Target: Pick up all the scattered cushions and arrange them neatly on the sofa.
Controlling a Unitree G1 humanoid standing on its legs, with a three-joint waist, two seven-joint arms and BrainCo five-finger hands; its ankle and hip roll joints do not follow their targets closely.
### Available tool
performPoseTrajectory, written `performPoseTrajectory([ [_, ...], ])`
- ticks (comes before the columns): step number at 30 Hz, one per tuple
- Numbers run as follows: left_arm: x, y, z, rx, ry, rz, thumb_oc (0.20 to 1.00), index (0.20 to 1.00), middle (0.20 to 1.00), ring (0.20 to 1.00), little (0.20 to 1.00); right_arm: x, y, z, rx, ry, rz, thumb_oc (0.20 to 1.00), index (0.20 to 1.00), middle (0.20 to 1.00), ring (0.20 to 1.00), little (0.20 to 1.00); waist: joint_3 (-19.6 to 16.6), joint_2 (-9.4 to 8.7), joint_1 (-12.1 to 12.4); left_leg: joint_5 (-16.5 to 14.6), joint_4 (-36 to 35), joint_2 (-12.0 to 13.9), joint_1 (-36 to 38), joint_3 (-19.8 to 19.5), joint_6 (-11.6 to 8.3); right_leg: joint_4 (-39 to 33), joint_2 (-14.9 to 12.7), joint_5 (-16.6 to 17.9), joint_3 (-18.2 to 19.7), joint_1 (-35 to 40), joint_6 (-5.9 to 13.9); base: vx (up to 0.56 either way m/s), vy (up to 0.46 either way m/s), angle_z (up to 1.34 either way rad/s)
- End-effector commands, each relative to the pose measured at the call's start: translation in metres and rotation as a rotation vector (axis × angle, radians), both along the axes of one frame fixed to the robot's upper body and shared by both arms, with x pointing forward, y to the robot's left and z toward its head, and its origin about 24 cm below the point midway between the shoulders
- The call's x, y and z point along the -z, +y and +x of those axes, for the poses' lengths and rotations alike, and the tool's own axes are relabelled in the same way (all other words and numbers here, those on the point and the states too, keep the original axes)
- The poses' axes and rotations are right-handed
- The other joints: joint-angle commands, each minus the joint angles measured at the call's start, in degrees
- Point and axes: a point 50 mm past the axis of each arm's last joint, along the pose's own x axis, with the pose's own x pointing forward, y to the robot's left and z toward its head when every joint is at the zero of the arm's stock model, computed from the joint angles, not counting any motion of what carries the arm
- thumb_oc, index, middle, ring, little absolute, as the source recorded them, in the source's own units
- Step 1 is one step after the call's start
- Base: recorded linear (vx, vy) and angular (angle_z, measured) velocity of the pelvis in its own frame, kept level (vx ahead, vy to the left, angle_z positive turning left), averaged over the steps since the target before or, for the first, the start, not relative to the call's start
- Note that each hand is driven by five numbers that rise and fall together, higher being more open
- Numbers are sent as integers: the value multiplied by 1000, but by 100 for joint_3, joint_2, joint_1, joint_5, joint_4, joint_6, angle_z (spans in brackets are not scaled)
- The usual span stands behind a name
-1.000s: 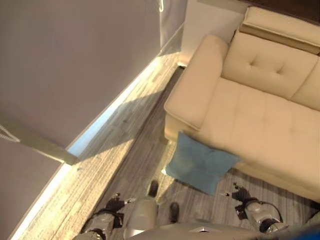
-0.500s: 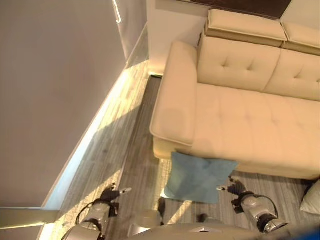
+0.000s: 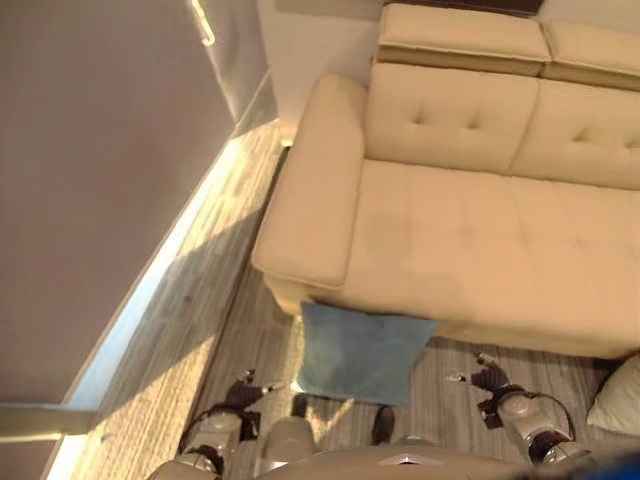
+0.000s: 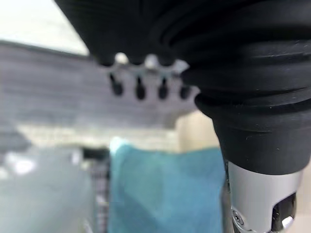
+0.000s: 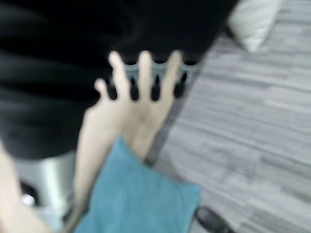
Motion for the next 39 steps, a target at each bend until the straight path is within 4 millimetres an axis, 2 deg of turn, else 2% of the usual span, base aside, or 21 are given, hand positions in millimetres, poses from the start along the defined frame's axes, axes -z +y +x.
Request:
performPoseTrajectory([
  [1, -8, 13, 14, -24, -50, 38, 1000, 1000, 1000, 1000, 1000, -1, 6, 2, 10, -39, 23, 1000, 1000, 1000, 1000, 1000, 13, -226, 190, -615, 434, -267, -232, -156, 194, 327, -311, -1, 312, -197, 502, 28, 68, -25],
  [5, -10, 17, 14, -25, -52, 50, 1000, 1000, 1000, 1000, 1000, 1, 9, 1, 15, -31, 29, 1000, 1000, 1000, 1000, 1000, -21, -217, 247, -612, 272, -329, -144, -78, 274, 153, -373, 159, 401, -170, 585, 18, 90, -27],
  [7, -12, 22, 15, -42, -64, 65, 1000, 1000, 1000, 1000, 1000, -2, 13, 10, 13, -63, 42, 1000, 1000, 1000, 1000, 1000, 6, -208, 317, -569, 72, -324, -124, 92, 315, -2, -426, 341, 461, -282, 685, -80, 106, -42],
  [11, -19, 28, 27, -75, -114, 90, 1000, 1000, 1000, 1000, 1000, -9, 15, 23, 15, -108, 42, 1000, 1000, 1000, 1000, 1000, 128, -212, 344, -534, 82, -338, -317, 189, 328, -17, -467, 422, 471, -527, 718, -122, 27, -28],
  [12, -24, 31, 35, -91, -145, 102, 1000, 1000, 1000, 1000, 1000, -12, 15, 30, 19, -133, 38, 1000, 1000, 1000, 1000, 1000, 224, -219, 340, -528, 154, -352, -481, 207, 322, 20, -474, 436, 482, -683, 712, -255, -3, -6],
  [13, -33, 31, 51, -127, -208, 98, 1000, 1000, 1000, 1000, 1000, -22, 15, 44, 32, -192, 27, 1000, 1000, 1000, 1000, 1000, 467, -210, 320, -523, 379, -395, -839, 237, 316, 180, -505, 455, 521, -1026, 681, -356, -4, -2],
  [15, -43, 32, 68, -185, -288, 84, 1000, 1000, 1000, 1000, 1000, -40, 12, 66, 79, -314, 22, 1000, 1000, 1000, 1000, 1000, 691, -177, 241, -520, 664, -416, -1336, 265, 295, 486, -541, 477, 565, -1579, 635, -380, 22, -4],
  [16, -60, 30, 91, -235, -394, 49, 1000, 1000, 1000, 1000, 1000, -65, 4, 92, 154, -451, 16, 1000, 1000, 1000, 1000, 1000, 885, -96, 128, -525, 1084, -399, -2063, 338, 250, 855, -548, 453, 570, -2305, 559, -349, 30, -10],
  [19, -81, 30, 117, -232, -493, 65, 1000, 1000, 1000, 1000, 1000, -86, -2, 112, 186, -547, -13, 1000, 1000, 1000, 1000, 1000, 1006, -35, 29, -516, 1554, -356, -2898, 341, 209, 1234, -563, 417, 537, -3099, 509, -197, 17, -2],
  [20, -90, 27, 129, -222, -530, 56, 1000, 1000, 1000, 1000, 1000, -95, -2, 121, 191, -583, -21, 1000, 1000, 1000, 1000, 1000, 980, 29, 12, -717, 1821, -301, -3287, 269, 196, 1494, -493, 246, 591, -3505, 517, -61, -1, -3],
  [21, -90, 27, 129, -222, -530, 56, 1000, 1000, 1000, 1000, 1000, -95, -2, 121, 191, -583, -21, 1000, 1000, 1000, 1000, 1000, 979, 29, 12, -718, 1822, -301, -3288, 269, 196, 1494, -493, 246, 591, -3506, 517, -41, -18, -11],
  [22, -101, 26, 140, -237, -589, 46, 1000, 1000, 1000, 1000, 1000, -104, 0, 129, 195, -618, -23, 1000, 1000, 1000, 1000, 1000, 1013, 45, -1, -728, 1976, -303, -3588, 254, 198, 1680, -500, 220, 565, -3814, 509, -145, 1, -12],
  [24, -144, 20, 181, -211, -729, 14, 1000, 1000, 1000, 1000, 1000, -156, -3, 168, 177, -791, -72, 1000, 1000, 1000, 1000, 1000, 1015, 161, -89, -750, 2594, -342, -4944, 189, 213, 2440, -562, 90, 665, -5195, 475, -171, 50, -8],
  [25, -144, 20, 182, -212, -730, 14, 1000, 1000, 1000, 1000, 1000, -157, -3, 169, 177, -792, -73, 1000, 1000, 1000, 1000, 1000, 1003, 162, -92, -753, 2608, -345, -4973, 189, 214, 2457, -565, 83, 665, -5224, 476, -74, 57, 2],
  [32, -207, 17, 222, -210, -930, -45, 1000, 1000, 1000, 1000, 1000, -228, -5, 204, 157, -1001, -47, 1000, 1000, 1000, 1000, 1000, 1016, 215, -163, -746, 3062, -362, -6337, 134, 172, 3124, -592, -87, 783, -6580, 429, -10, 17, 5],
  [36, -246, 9, 239, -176, -1053, -90, 1000, 1000, 1000, 1000, 1000, -261, 1, 216, 118, -1098, 2, 1000, 1000, 1000, 1000, 1000, 958, 197, -191, -752, 3269, -437, -6998, 98, 157, 3434, -610, -171, 792, -7233, 429, 14, -3, 8],
  [37, -260, 4, 244, -151, -1103, -105, 1000, 1000, 1000, 1000, 1000, -277, 6, 220, 91, -1147, 26, 1000, 1000, 1000, 1000, 1000, 959, 187, -194, -756, 3368, -460, -7244, 98, 157, 3593, -607, -210, 807, -7500, 431, 40, 10, 14],
  [39, -271, 1, 247, -132, -1135, -117, 1000, 1000, 1000, 1000, 1000, -287, 10, 223, 67, -1178, 47, 1000, 1000, 1000, 1000, 1000, 943, 186, -205, -761, 3480, -480, -7466, 98, 164, 3736, -599, -252, 823, -7734, 422, 40, 19, 7],
])
